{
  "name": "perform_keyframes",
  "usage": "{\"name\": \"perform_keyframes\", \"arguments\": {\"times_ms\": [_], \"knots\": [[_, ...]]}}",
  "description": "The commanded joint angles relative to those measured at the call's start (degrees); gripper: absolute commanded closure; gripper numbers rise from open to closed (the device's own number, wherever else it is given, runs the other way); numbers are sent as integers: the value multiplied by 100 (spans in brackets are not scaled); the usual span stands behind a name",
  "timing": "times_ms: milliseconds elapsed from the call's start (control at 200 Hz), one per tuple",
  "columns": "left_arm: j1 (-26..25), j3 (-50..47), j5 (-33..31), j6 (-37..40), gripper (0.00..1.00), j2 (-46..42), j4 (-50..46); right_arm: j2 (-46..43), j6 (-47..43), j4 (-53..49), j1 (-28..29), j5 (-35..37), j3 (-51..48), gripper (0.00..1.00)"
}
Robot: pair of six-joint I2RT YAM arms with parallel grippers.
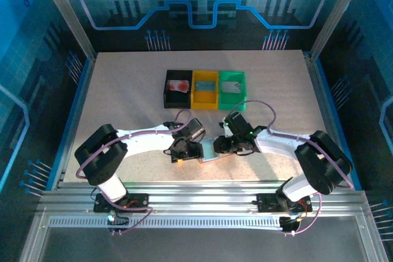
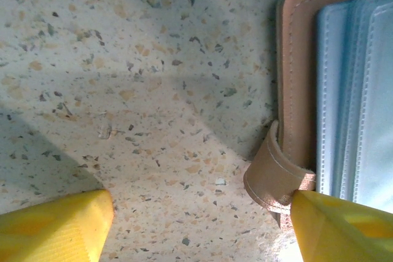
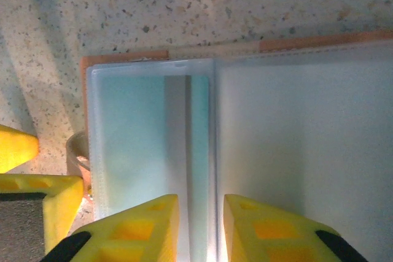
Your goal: Take the credit cards out of the card holder
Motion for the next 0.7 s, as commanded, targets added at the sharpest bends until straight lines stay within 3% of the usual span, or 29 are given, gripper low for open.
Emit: {"name": "perform_keyframes", "arguments": {"times_ms": [0,695], "knots": [[-79,59,66,158,22,384,149,207,-95,149,-60,21,-61,75],[-317,56,324,106,23,1213,657,266,53,1044,-68,-799,-379,79]]}}
